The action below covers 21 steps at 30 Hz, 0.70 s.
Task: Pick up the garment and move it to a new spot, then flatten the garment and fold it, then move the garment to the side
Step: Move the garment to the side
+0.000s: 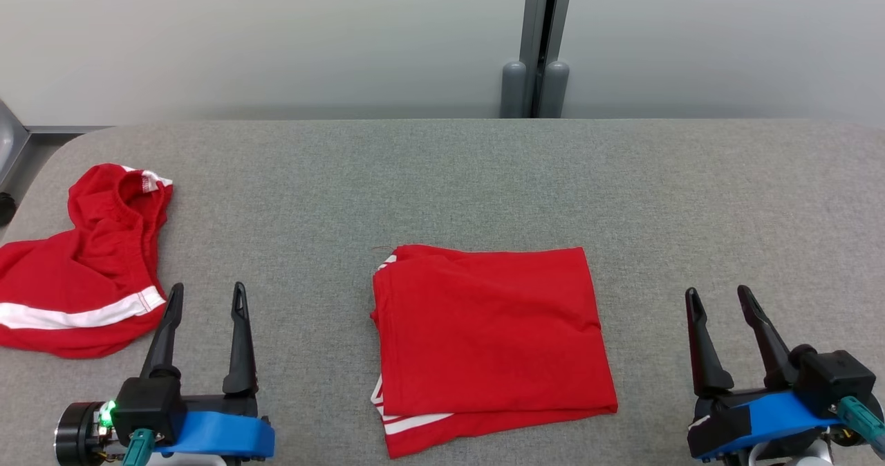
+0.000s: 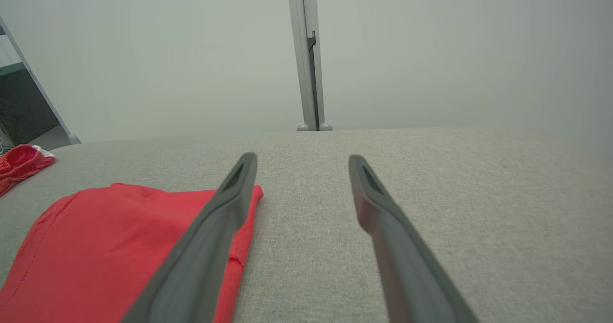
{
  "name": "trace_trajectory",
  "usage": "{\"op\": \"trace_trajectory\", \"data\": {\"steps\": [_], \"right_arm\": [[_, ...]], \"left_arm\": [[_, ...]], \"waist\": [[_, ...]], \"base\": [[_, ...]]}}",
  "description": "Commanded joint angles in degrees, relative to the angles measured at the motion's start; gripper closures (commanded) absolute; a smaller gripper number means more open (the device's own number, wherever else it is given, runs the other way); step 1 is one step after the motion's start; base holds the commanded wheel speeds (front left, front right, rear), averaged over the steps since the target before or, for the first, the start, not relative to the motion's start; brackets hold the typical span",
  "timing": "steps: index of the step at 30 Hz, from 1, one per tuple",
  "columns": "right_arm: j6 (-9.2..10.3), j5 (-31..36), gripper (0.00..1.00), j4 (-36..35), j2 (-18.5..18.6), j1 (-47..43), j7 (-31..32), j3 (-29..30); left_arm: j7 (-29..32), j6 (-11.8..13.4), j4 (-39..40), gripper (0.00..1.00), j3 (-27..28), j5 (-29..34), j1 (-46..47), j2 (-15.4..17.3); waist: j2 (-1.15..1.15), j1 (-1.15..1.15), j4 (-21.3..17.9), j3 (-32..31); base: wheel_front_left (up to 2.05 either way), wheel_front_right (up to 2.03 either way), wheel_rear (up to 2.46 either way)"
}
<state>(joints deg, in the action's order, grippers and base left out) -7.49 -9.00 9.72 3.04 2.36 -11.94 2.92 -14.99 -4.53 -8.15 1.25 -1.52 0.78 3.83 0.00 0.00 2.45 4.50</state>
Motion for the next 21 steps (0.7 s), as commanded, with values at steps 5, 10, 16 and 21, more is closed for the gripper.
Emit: {"op": "trace_trajectory", "data": {"steps": [5, 10, 16, 21], "right_arm": [[-0.01, 0.32, 0.0, 0.47, -0.14, -0.16, 0.34, 0.21], [-0.01, 1.3, 0.0, 1.12, 0.12, 3.06, 1.79, -1.71], [-0.01, 1.58, 0.0, 2.61, 1.76, 9.41, 5.07, -5.82], [-0.01, 1.27, 0.0, 6.71, 3.05, 13.93, 9.42, -8.18]], "left_arm": [[-0.28, 0.4, -0.36, 0.0, -0.17, 0.01, 0.12, 0.5], [-0.28, 0.51, -0.35, 0.0, -0.11, -0.36, 0.57, 0.68], [-0.28, 0.58, -0.33, 0.0, -0.2, -0.54, 2.06, 0.96], [-0.28, 0.64, -0.74, 0.0, -0.42, -0.83, 3.12, 0.83]], "waist": [[0.0, 0.0, 0.11, 0.08], [0.0, 0.0, 0.12, 0.62], [0.0, 0.0, 0.96, 2.07], [0.0, 0.0, 2.05, 3.27]], "base": [[0.0, 0.0, 0.0], [0.0, 0.0, 0.0], [0.0, 0.0, 0.0], [0.0, 0.0, 0.0]]}}
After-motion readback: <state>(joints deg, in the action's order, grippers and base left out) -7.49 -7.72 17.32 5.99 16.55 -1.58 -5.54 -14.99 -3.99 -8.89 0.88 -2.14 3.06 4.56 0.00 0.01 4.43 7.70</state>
